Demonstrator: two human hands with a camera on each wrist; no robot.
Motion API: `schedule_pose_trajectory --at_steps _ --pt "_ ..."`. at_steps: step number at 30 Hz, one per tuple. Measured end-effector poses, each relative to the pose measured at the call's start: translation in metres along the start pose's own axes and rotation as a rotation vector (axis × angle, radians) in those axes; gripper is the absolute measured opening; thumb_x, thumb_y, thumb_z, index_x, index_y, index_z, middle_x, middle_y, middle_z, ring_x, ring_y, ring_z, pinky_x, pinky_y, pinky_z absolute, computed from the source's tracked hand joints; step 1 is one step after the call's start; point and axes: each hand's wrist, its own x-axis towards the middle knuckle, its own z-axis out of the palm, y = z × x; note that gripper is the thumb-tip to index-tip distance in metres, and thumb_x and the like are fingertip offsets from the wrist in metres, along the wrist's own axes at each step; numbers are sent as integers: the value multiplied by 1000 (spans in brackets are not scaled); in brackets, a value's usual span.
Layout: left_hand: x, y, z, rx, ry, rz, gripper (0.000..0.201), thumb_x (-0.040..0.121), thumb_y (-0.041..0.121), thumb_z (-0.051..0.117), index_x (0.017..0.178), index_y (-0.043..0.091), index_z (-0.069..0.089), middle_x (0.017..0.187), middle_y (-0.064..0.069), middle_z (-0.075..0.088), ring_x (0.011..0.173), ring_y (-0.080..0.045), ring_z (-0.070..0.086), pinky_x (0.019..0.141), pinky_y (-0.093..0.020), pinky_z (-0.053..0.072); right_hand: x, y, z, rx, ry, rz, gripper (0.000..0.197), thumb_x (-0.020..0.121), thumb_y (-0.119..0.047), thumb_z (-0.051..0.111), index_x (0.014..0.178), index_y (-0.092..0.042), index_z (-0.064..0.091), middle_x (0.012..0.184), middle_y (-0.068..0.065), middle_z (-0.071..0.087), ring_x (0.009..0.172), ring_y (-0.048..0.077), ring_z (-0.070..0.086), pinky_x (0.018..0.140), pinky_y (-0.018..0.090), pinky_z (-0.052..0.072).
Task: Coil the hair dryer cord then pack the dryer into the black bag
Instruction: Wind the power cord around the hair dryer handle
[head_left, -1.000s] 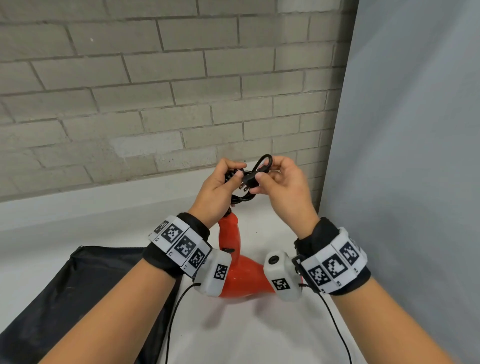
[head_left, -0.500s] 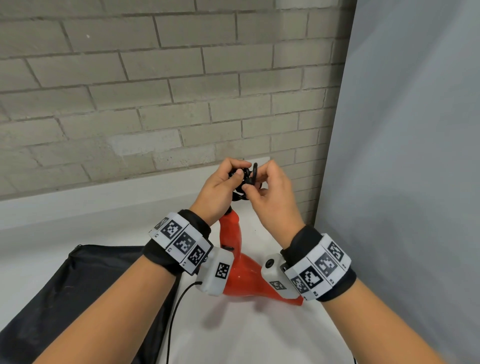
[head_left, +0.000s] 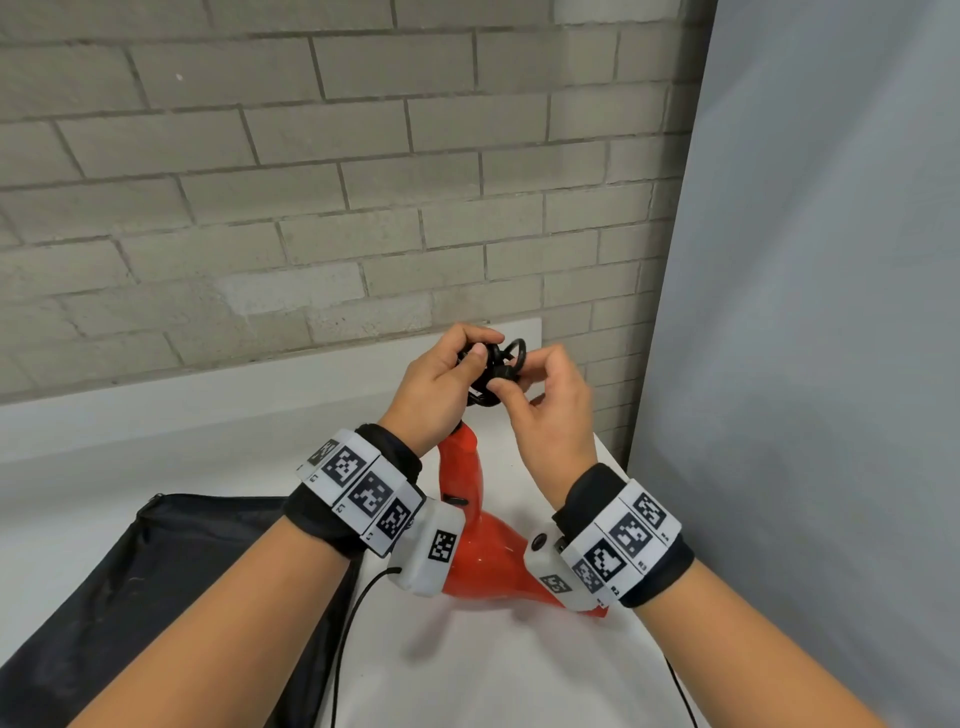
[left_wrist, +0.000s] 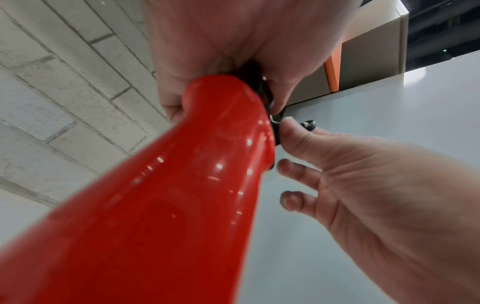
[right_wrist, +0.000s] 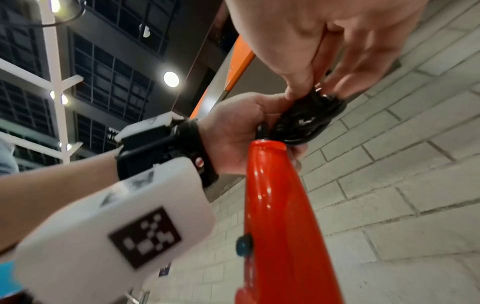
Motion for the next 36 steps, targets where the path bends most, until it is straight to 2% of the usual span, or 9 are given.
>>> schedule_pose_trajectory --at_steps 5,12,14,17,21,25,30,33,36 --pt "5 -2 1 -14 45 -53 14 96 19 38 105 15 49 87 5 55 80 -8 53 68 -15 44 4 1 -1 -53 24 -32 21 81 -14 66 86 -21 47 84 -11 54 86 6 50 76 -1 35" --pt "7 -6 -2 -36 6 -131 16 95 21 41 88 25 56 91 -3 60 88 -20 56 85 -37 47 3 9 -2 164 -122 38 39 83 -4 61 85 -38 43 89 -17 53 83 -1 57 66 24 56" --pt "7 -6 -4 -19 17 -132 17 93 23 45 86 25 60 87 -3 63 83 -18 59 81 -33 49 5 8 -6 106 -163 15 36 82 -5 62 86 -38 46 87 -22 53 83 -4 56 65 26 53" --pt "6 -6 -6 -7 54 -131 15 91 25 50 84 25 64 77 3 64 69 -9 57 66 -18 44 6 9 -6 17 -135 -46 19 81 -6 63 94 -19 57 82 -24 54 76 -8 54 61 9 44" --pt "5 -6 -8 4 78 -133 15 89 24 53 89 19 67 83 6 65 81 -11 60 79 -21 46 6 7 -6 -97 -200 -115 11 78 -2 65 84 -7 57 80 -5 57 74 6 53 61 6 39" --pt "3 -6 -5 -1 82 -97 14 90 21 51 89 18 65 82 7 64 81 -10 59 76 -17 46 3 4 1 -146 -177 -214 19 75 -4 65 71 -10 48 74 -7 42 64 4 42 56 12 38" --pt "0 -4 0 -72 34 -61 19 94 17 44 95 15 62 86 3 62 82 -10 58 74 -13 47 4 3 7 -80 -64 -96 27 78 -4 65 74 -16 41 81 -10 33 70 -8 41 66 2 37" --pt "-2 -4 2 -95 31 -38 21 95 15 40 97 14 61 82 4 60 75 -3 56 71 -10 46 6 6 8 55 -82 49 36 78 -2 60 89 -24 33 88 2 45 70 3 47 58 6 41" --pt "-3 -6 3 -80 37 -53 20 95 14 39 95 16 59 67 2 53 53 1 50 59 -15 46 9 5 5 117 -244 151 36 83 -5 55 105 -21 32 82 -6 56 69 11 56 61 16 48"
